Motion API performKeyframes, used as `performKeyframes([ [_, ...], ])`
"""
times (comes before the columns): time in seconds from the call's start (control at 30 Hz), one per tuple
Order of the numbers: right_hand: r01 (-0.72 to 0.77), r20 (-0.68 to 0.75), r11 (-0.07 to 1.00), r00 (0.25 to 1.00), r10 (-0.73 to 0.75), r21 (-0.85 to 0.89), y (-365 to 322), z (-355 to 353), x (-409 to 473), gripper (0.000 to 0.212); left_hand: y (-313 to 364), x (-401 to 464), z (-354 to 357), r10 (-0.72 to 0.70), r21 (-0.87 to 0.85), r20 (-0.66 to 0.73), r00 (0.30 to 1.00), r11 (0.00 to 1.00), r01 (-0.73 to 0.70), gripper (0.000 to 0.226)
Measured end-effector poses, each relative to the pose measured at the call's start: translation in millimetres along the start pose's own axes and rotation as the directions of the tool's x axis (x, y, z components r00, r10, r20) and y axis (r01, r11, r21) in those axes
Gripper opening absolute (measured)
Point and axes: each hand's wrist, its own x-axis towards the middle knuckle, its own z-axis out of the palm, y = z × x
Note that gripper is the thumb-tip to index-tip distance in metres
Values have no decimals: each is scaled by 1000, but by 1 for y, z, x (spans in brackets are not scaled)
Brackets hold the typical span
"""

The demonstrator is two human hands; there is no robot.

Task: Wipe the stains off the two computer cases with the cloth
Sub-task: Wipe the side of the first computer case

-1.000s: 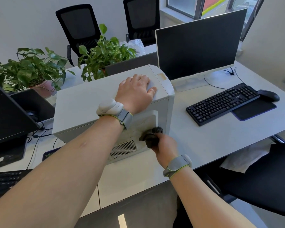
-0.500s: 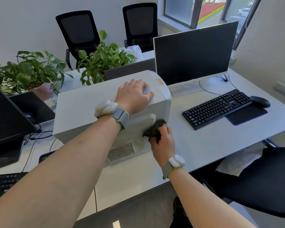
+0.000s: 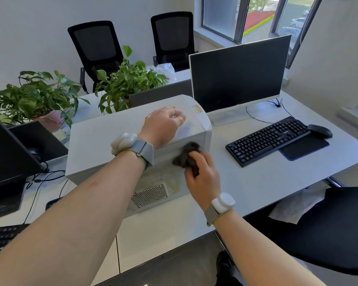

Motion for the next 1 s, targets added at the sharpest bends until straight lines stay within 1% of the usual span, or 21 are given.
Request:
performKeyframes([
  [0.03, -111, 115, 993, 987, 115, -33, 10, 2, -8, 35, 0, 0, 0, -4, 4, 1, 1000, 1000, 4, 33],
  [0.07, -267, 251, 958, 925, 285, -104, 19, 3, -16, 34, -1, 1, 0, -7, 6, 2, 1000, 1000, 7, 33],
  [0.1, -377, 355, 903, 831, 427, -205, 24, 1, -25, 34, -2, 0, 0, -8, 1, 4, 1000, 1000, 8, 33],
  [0.13, -425, 379, 870, 784, 491, -249, 27, -1, -32, 34, -3, -1, 1, -6, -7, 3, 1000, 1000, 6, 34],
  [0.17, -443, 348, 868, 795, 496, -224, 26, -4, -35, 33, -3, 0, 0, -4, -18, 0, 1000, 1000, 4, 35],
  [0.23, -396, 215, 916, 891, 401, -65, 7, -11, -31, 35, -2, -2, -1, -3, -39, 1, 1000, 999, 3, 35],
  [0.27, -332, 145, 943, 934, 326, 12, -5, -14, -25, 38, -2, -2, -1, 0, -49, 3, 1000, 999, 0, 33],
  [0.33, -190, 26, 974, 982, 189, 120, -25, -19, -2, 42, -1, -2, -1, 5, -75, 0, 1000, 997, -5, 32],
  [0.4, -65, -28, 992, 997, 69, 105, -30, -18, 16, 36, -3, 0, -1, 5, -105, 3, 1000, 994, -5, 32],
  [0.47, 12, -20, 999, 1000, -11, 31, -18, -13, 19, 29, -6, 0, -1, 0, -114, 15, 1000, 993, 2, 33],
  [0.53, -29, 22, 999, 999, 30, -36, 2, -11, 8, 25, -6, 0, -1, 2, -109, 18, 1000, 994, 0, 33],
  [0.57, -126, 68, 990, 989, 130, -55, 12, -12, 4, 25, -5, -1, -1, 4, -105, 16, 1000, 994, -2, 33],
  [0.6, -267, 128, 960, 953, 276, -83, 21, -15, 2, 24, -5, -1, -2, 5, -99, 17, 1000, 995, -4, 33],
  [0.63, -402, 185, 908, 889, 418, -121, 28, -20, 1, 24, -4, -2, -2, 10, -92, 19, 1000, 996, -8, 33],
  [0.67, -484, 202, 864, 841, 502, -137, 31, -26, 0, 25, -4, -3, -2, 17, -87, 21, 1000, 996, -15, 33],
  [0.7, -510, 172, 852, 835, 523, -114, 31, -32, 1, 25, -4, -3, -2, 24, -83, 21, 999, 996, -23, 33],
  [0.77, -442, 45, 897, 897, 440, 30, 12, -43, 12, 26, -3, -3, -1, 23, -76, 18, 1000, 997, -21, 32],
  [0.83, -289, -75, 944, 950, 303, 159, -12, -51, 29, 31, -3, -2, -1, 0, -80, 15, 1000, 997, 1, 31],
  [0.87, -229, -107, 958, 963, 249, 174, -19, -51, 38, 33, -5, -2, -1, -8, -87, 20, 1000, 996, 10, 32],
  [0.93, -148, -138, 981, 977, 165, 125, -20, -48, 50, 31, -6, -2, -1, -10, -101, 42, 999, 995, 14, 41],
  [1.0, -63, -164, 998, 984, 64, 8, -6, -40, 47, 23, -6, -3, -2, -18, -107, 58, 998, 994, 24, 53],
])
